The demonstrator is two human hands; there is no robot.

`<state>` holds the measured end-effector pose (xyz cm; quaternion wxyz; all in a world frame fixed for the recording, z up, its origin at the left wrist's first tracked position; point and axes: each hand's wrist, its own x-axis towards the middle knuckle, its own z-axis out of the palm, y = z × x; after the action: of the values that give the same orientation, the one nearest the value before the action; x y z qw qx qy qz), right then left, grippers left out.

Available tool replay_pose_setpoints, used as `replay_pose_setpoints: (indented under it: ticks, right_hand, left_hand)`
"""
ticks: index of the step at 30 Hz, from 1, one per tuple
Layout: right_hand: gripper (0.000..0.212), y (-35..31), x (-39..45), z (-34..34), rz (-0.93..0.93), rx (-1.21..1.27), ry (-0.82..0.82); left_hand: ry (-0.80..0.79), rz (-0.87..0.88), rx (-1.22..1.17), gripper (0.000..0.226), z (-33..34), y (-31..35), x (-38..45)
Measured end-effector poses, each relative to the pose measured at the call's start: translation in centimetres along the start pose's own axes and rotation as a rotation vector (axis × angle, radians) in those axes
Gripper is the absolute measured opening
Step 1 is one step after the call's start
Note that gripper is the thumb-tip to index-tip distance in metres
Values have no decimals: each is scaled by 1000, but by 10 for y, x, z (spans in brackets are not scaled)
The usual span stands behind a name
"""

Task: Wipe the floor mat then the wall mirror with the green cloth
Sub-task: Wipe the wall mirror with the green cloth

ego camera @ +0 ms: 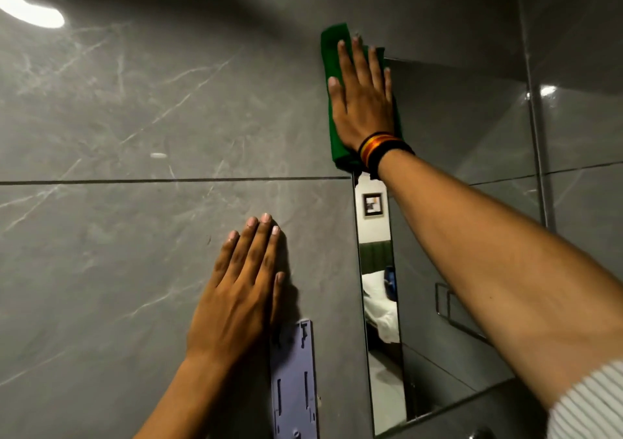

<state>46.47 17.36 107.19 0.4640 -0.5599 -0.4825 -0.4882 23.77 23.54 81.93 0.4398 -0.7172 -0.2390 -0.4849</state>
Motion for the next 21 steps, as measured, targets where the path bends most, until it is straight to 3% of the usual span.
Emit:
replay_pose_setpoints:
  ticks: [10, 21]
  right_hand:
    - [57, 24, 4, -1, -56, 89, 52]
    - [59, 186, 5, -11, 334, 56, 94]
  left_hand:
    - [-9, 4, 7, 63, -1, 0, 1]
    - [10, 1, -7, 63, -1, 3, 2]
